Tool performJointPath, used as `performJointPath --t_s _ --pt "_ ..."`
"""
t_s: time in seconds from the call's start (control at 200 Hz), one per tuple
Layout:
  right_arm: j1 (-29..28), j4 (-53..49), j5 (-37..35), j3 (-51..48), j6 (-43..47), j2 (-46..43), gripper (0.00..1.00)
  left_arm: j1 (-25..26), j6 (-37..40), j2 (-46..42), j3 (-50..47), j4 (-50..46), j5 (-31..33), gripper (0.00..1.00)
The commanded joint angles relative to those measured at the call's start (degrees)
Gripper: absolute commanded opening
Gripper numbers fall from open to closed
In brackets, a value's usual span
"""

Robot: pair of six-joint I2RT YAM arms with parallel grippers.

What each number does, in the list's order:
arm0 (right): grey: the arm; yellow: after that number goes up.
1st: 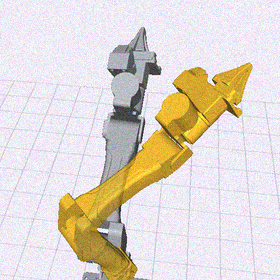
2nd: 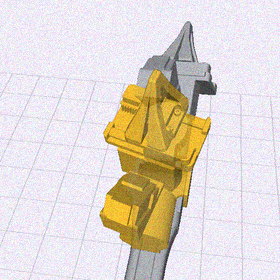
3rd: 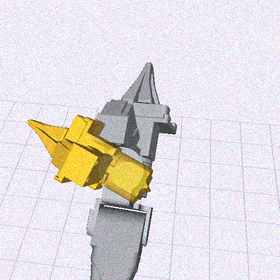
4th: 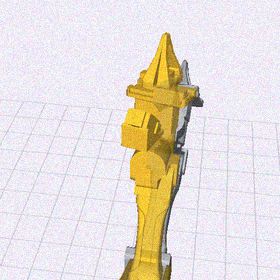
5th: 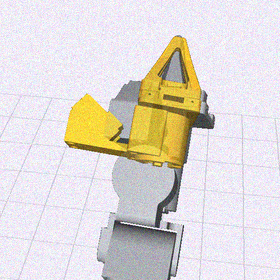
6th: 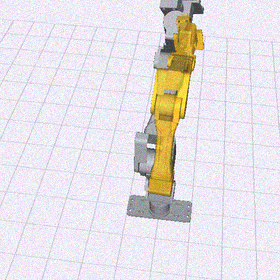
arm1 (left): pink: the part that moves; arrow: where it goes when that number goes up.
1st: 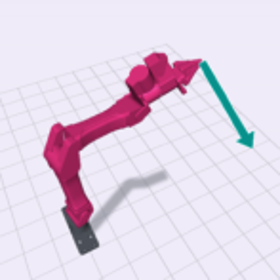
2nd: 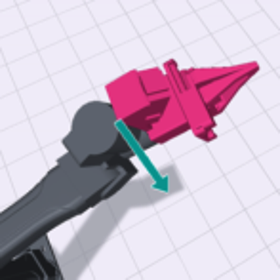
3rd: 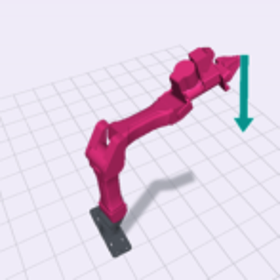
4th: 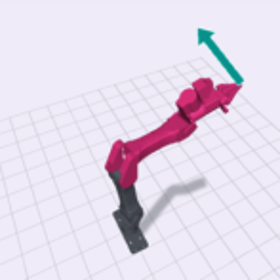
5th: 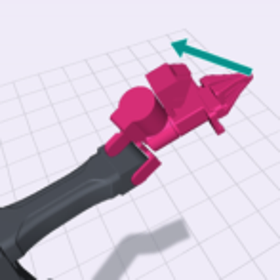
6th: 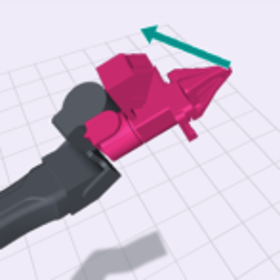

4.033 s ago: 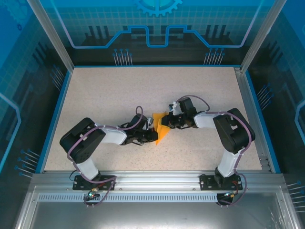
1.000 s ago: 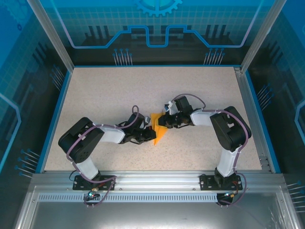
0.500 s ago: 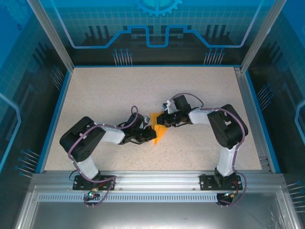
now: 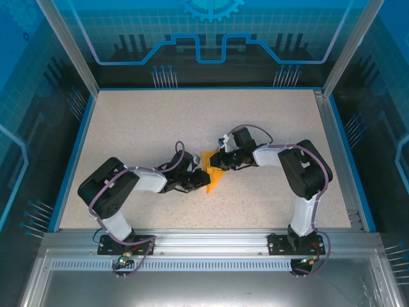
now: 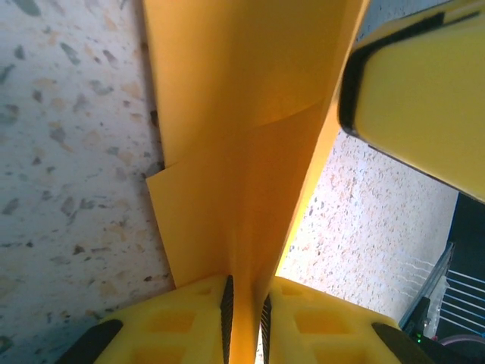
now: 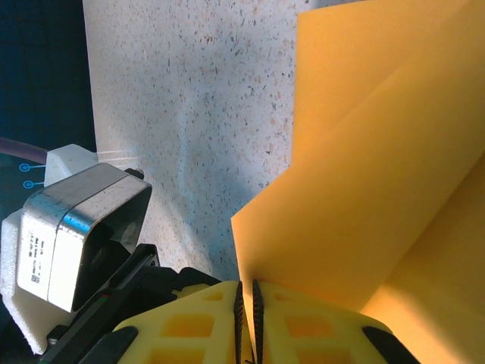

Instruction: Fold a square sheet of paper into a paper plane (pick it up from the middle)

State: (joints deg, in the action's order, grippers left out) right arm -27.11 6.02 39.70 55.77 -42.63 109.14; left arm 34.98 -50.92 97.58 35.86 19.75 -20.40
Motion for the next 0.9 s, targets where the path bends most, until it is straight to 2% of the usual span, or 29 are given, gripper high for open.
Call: performJointPath --t_s 0.0,0.325,0.58,0.895 --pt "-0.78 0.04 1.37 0.83 -0.54 0.89 0.14 -0.61 1.08 -1.27 1.06 -1.63 1.51 0.17" --pt "-0.5 -0.22 0.51 0.9 -0.61 -0.17 0.14 -0.61 -2.15 -1.93 -1.64 -1.64 3.36 0.01" --pt "-0.02 0.24 1.4 1.06 -0.71 -0.87 0.15 -0.54 -5.53 -0.85 -3.93 2.11 3.37 0.0" --pt "-1.98 -0.22 1.62 3.38 -1.01 2.43 0.15 -0.69 -6.02 0.06 -3.06 0.61 2.66 0.0"
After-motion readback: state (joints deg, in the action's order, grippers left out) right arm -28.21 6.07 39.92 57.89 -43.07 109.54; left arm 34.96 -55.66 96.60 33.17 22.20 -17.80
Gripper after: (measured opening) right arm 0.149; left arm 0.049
